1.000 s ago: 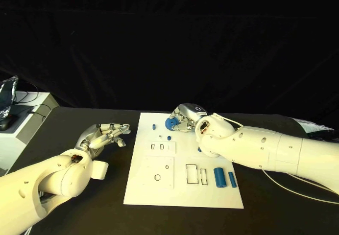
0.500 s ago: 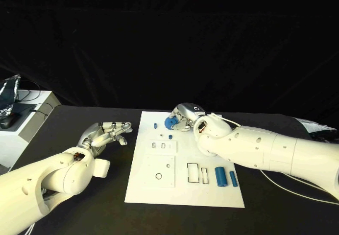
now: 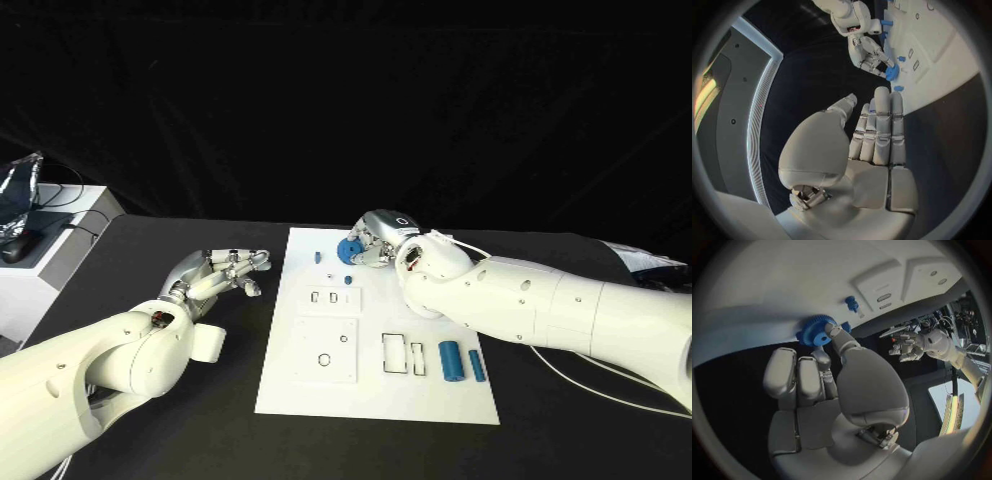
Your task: Assemble the parts on the task board
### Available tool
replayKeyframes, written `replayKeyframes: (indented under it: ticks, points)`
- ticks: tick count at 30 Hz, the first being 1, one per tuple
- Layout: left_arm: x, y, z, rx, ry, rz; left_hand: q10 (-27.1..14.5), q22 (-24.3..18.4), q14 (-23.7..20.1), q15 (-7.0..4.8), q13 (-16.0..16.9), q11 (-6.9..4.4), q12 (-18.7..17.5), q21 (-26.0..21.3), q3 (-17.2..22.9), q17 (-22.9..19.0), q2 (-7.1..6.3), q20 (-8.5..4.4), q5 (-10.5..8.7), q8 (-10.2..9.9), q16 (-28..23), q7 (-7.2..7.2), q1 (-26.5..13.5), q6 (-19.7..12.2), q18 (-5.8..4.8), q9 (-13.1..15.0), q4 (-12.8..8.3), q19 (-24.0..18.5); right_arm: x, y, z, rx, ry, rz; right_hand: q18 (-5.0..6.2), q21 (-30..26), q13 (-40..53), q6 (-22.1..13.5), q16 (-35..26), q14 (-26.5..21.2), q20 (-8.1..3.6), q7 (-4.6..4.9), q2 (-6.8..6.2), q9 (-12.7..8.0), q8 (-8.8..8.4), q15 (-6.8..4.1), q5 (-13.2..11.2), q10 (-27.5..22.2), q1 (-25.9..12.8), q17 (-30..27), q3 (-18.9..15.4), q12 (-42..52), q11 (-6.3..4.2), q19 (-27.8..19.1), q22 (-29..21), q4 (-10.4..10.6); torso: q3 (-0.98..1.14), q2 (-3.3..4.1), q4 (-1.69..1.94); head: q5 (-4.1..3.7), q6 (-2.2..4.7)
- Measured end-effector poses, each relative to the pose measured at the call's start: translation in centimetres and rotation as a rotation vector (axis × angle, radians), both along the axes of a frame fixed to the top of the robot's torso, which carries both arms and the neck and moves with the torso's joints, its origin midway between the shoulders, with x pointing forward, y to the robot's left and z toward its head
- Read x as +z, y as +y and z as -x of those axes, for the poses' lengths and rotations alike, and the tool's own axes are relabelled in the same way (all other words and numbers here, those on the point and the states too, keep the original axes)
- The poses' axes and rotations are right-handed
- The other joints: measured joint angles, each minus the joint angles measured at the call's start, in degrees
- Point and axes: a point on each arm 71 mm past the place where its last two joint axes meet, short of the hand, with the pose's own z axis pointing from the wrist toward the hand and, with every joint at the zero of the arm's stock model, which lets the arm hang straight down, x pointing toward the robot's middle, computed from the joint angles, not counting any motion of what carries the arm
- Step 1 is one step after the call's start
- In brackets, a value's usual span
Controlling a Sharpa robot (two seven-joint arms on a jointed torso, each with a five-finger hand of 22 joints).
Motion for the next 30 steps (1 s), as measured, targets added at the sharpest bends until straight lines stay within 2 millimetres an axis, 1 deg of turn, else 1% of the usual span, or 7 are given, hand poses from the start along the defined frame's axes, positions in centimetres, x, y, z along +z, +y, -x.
replayKeyframes:
  ticks: [5, 10, 12, 14, 17, 24, 30]
  points:
    - [0.0, 0.0, 0.0, 0.000, 0.001, 0.000, 0.00, 0.00, 0.00, 0.00, 0.00, 0.00, 0.00, 0.00, 0.00, 0.00, 0.00, 0.00, 0.00, 0.00, 0.00, 0.00, 0.00, 0.00, -0.01, 0.00, 0.00, 0.00, 0.0, 0.0, -0.1, 0.001, 0.005, 0.002, -0.03, 0.00, -1.09, -1.18, 0.00, 0.00, 0.00, 1.18, -0.40, -0.23, -0.07, 0.00, 0.00, -0.83, -0.40, 0.13, -0.82, -1.16, 0.45, 0.00, 0.00, 0.82, 0.01, -0.01, 0.00, -0.03, -0.01]
    - [0.0, 0.0, 0.0, 0.000, 0.001, 0.000, 0.00, -0.10, 0.00, 0.00, 0.00, 0.00, 0.00, 0.00, 0.00, 0.00, 0.00, 0.00, 0.00, 0.00, 0.00, 0.00, 0.00, 0.00, 0.00, 0.00, 0.00, 0.00, -0.1, -0.2, -0.2, 0.002, 0.016, 0.001, -0.35, 0.00, -1.91, -3.75, 0.00, -0.01, 0.17, 1.59, -2.07, -0.20, -0.16, 0.43, 3.64, -1.51, -2.07, 0.61, -5.83, -1.61, 0.74, -0.05, -0.01, 3.74, 0.02, -0.01, -0.01, -0.04, -0.06]
    - [0.0, 0.0, 0.0, 0.000, 0.002, -0.001, 0.00, -0.10, 0.00, 0.00, 0.00, 0.00, 0.00, 0.00, 0.00, 0.00, 0.00, 0.00, 0.00, 0.00, 0.00, 0.00, 0.00, 0.00, -0.01, 0.00, 0.00, 0.00, -0.1, -0.2, -0.2, 0.005, 0.022, -0.001, -0.35, 0.22, -2.28, -4.69, 0.00, -0.02, 0.71, 1.64, -2.87, -0.20, -0.16, 0.83, 4.32, -1.81, -2.09, 0.82, -7.95, -1.61, 0.92, -0.07, -0.01, 6.41, 0.02, -0.02, -0.01, -0.02, -0.08]
    - [0.0, 0.0, 0.0, 0.000, 0.002, -0.001, 0.00, -0.10, 0.00, 0.00, 0.00, 0.00, 0.00, 0.00, 0.00, 0.00, 0.00, 0.00, 0.00, 0.00, 0.00, 0.00, 0.00, 0.00, -0.01, 0.00, 0.00, 0.00, -0.1, -0.2, -0.2, 0.008, 0.026, -0.004, -0.35, 0.22, -2.51, -4.77, 0.00, -0.01, 0.73, 1.64, -3.59, -0.20, -0.16, 0.84, 5.20, -1.86, -2.40, 0.85, -8.22, -1.61, 0.87, -0.09, -0.01, 8.28, 0.02, -0.03, -0.01, -0.01, -0.09]
    - [-0.1, 0.0, 0.0, 0.000, 0.003, -0.001, -0.23, -0.11, 0.00, 0.00, 0.00, 0.19, 0.00, 0.00, 0.00, 0.01, 0.00, 0.00, 0.00, 0.00, 0.00, 0.20, 0.00, -0.21, -0.01, 0.00, 0.00, 0.00, -0.1, -0.3, -0.2, 0.011, 0.031, -0.009, -0.35, 0.49, -2.53, -4.81, 0.25, -0.01, 0.73, 1.67, -4.51, -0.20, -0.16, 0.84, 9.28, -1.87, -3.36, 0.97, -8.51, -1.61, 0.88, -0.09, -0.01, 9.99, 0.02, -0.03, -0.01, -0.10, -0.09]
    - [-0.1, 0.0, 0.0, 0.000, 0.004, -0.002, -0.42, -0.10, 0.00, 0.00, 0.00, -0.01, 0.00, 0.00, 0.00, 0.01, 0.00, 0.00, 0.00, 0.00, 0.00, 0.20, 0.00, -0.21, -0.01, 0.00, 0.00, 0.00, -0.3, -0.9, -0.1, 0.014, 0.042, -0.021, -0.35, 1.01, -2.43, -4.81, 0.55, -0.01, 0.73, 1.67, -2.65, -0.14, -0.16, 0.83, 13.53, -1.95, -5.30, 1.21, -8.43, -0.79, 0.96, -0.09, -0.02, 10.70, 0.02, -0.03, 0.03, -0.12, -0.06]
    - [-0.1, 0.0, -0.1, 0.001, 0.005, -0.003, -0.41, -0.19, 0.00, 0.00, 0.00, -0.01, 0.00, 0.22, 0.00, -0.06, 0.23, 0.00, 0.00, 0.00, 0.00, 0.20, 0.24, -0.21, -0.01, 0.00, 0.00, 0.00, -0.4, -1.3, 0.0, 0.016, 0.052, -0.027, -0.35, 1.68, -2.09, -3.79, 0.78, -0.01, 0.73, 1.50, -0.13, -0.14, -0.17, 0.83, 14.79, -1.51, -6.56, 1.41, -8.78, -0.32, 0.55, -0.09, -0.02, 8.63, 0.02, -0.03, 0.00, -0.05, -0.10]
